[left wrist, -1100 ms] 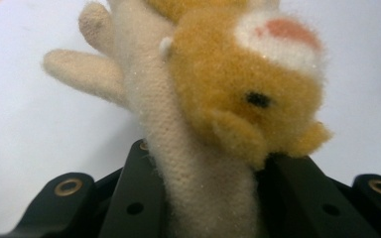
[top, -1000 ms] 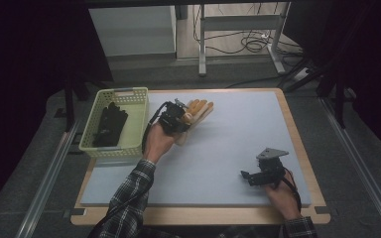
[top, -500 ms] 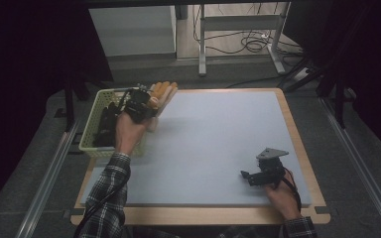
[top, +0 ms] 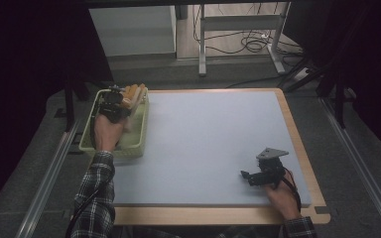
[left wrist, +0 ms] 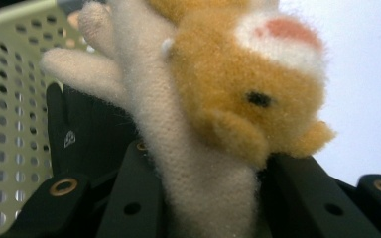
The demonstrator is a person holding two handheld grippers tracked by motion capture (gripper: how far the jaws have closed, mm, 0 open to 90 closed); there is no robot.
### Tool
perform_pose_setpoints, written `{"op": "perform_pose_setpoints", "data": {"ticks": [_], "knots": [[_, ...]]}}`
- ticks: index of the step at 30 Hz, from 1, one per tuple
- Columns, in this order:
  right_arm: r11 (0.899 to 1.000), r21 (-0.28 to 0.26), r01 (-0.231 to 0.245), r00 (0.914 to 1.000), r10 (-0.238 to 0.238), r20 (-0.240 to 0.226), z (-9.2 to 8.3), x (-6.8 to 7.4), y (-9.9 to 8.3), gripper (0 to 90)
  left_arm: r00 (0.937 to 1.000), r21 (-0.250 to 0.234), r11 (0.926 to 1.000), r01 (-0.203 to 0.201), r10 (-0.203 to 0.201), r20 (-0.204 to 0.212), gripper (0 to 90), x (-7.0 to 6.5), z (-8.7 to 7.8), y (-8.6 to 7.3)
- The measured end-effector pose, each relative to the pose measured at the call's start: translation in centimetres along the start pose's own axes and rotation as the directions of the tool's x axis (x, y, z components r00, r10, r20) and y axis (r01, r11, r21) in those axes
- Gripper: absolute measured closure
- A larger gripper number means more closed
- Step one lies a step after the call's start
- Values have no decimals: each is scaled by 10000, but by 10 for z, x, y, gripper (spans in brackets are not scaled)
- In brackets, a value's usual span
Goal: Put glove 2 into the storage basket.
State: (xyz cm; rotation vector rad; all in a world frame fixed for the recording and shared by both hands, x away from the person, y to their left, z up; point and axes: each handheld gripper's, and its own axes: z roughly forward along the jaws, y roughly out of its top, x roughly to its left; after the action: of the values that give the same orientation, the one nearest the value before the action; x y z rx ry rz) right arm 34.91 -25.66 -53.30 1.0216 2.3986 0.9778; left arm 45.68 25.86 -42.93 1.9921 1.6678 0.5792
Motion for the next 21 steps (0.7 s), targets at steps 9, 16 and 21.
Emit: {"op": "perform_pose_setpoints", "data": {"ticks": [9,16,21], "knots": [[10000,-8,1,10000,-1,-3,0,0,0,72,9991,1237,9923,64,-11,-427,692,7,45,-2],[10000,-15,-1,10000,1,-4,0,0,0,72,9978,2125,9771,-131,266,-604,680,0,71,3],[10000,-14,0,10000,0,-5,0,0,0,72,9990,2467,9686,-321,386,-215,644,-8,85,5]]}}
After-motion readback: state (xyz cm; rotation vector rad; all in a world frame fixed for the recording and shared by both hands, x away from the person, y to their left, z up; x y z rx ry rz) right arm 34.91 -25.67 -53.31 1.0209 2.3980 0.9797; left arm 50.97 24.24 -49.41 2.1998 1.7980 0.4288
